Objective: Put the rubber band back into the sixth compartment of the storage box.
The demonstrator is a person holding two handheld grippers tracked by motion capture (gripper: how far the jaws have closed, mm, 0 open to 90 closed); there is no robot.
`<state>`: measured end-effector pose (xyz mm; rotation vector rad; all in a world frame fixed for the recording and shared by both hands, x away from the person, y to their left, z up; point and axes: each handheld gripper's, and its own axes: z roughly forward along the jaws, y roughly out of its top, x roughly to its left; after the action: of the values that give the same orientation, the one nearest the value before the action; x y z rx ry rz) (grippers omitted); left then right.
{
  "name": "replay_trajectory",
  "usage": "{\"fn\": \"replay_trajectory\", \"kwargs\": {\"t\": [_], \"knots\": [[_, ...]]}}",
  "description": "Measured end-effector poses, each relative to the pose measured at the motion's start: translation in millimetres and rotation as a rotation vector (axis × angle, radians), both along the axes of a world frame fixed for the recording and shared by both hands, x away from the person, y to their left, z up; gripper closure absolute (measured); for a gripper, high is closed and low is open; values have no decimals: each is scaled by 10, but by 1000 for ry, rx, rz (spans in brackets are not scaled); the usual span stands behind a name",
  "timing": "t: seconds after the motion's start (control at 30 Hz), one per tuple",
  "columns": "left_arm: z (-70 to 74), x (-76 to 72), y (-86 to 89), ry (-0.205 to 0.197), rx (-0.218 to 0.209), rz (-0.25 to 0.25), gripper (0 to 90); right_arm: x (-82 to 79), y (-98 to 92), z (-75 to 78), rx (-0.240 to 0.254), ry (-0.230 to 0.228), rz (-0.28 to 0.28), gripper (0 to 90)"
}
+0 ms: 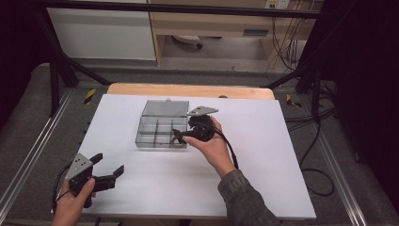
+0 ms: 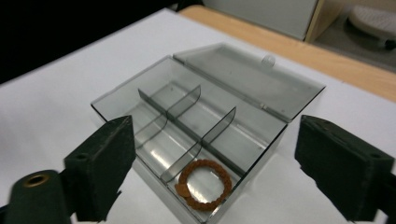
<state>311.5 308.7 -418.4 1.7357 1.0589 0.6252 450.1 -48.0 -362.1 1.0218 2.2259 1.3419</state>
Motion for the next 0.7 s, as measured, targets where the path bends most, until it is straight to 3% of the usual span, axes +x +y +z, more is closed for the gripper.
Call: {"fn": "replay_trajectory", "kwargs": {"t": [0.27, 0.7], "knots": [[1, 2, 33, -5, -13, 17, 52, -250, -437, 113, 62, -94, -32, 54], [-3, -3, 51, -6, -26, 33, 52, -571, -1162, 32, 90, -183, -77, 60]]}}
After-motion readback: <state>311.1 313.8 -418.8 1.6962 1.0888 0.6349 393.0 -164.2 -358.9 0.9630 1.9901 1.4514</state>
